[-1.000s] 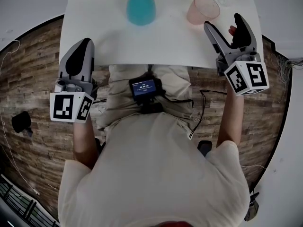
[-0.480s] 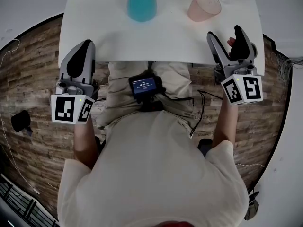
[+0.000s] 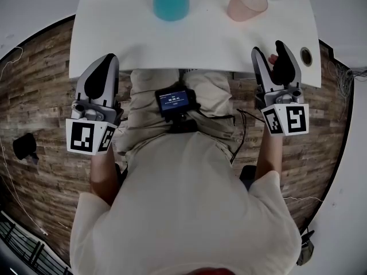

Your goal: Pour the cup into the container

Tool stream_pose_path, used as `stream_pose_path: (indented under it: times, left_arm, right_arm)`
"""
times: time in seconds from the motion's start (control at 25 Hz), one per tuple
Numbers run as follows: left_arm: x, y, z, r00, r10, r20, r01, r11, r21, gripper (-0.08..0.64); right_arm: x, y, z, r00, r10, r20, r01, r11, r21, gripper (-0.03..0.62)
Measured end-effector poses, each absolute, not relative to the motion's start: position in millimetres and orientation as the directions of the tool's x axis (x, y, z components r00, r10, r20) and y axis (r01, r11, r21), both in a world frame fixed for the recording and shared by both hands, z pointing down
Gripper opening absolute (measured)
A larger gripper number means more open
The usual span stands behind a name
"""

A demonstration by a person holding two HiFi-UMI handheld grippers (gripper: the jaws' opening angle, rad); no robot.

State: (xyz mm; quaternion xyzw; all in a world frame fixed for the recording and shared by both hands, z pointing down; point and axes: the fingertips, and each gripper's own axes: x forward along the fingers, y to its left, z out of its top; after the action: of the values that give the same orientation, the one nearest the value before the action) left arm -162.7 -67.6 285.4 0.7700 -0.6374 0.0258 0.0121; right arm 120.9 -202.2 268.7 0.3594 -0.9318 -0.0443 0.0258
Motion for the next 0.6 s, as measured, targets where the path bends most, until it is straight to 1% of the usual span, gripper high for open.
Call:
stream_pose_path:
  times: [0.2, 0.6]
  left_arm:
    - [-158.2, -54.4, 292.6, 0.19, -0.981, 0.045, -0.982, -0.19, -0.018, 0.014]
    - [-155.8, -36.9, 320.9, 0.184, -0.981, 0.068, -0.982, -0.186, -0.016, 0.014]
  right_arm:
    - [123.7, -187.2, 267.2, -0.742, -0.67, -0.014, -0.666, 0.734, 0.135, 0.228]
    - [143.4, -172.2, 280.9, -0.722, -0.69, -0.043, -0.689, 0.711, 0.14, 0.218]
